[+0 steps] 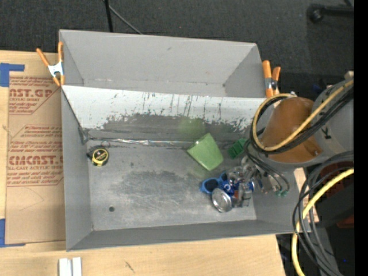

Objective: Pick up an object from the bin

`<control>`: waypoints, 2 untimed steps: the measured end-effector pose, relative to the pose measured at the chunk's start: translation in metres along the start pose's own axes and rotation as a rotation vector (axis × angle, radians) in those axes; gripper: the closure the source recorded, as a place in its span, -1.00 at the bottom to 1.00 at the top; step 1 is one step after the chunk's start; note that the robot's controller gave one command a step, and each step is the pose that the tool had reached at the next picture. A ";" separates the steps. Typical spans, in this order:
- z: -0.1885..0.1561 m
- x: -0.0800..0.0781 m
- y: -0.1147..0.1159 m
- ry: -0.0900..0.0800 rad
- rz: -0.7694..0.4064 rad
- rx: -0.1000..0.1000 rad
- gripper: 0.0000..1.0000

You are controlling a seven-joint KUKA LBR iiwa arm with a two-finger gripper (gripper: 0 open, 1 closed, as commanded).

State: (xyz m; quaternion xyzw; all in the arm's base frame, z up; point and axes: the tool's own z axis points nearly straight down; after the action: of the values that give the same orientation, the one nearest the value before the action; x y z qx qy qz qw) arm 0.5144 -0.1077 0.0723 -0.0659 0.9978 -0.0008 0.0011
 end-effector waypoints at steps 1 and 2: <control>-0.001 -0.008 0.043 -0.004 -0.428 0.002 1.00; -0.094 -0.002 0.049 -0.006 -0.399 0.001 1.00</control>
Offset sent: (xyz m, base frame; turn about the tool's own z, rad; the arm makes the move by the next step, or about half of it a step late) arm -0.0005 0.0444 -0.0023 -0.4266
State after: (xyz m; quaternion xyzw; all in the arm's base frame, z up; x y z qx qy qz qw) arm 0.5100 -0.0589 0.1663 -0.2622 0.9650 -0.0011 0.0037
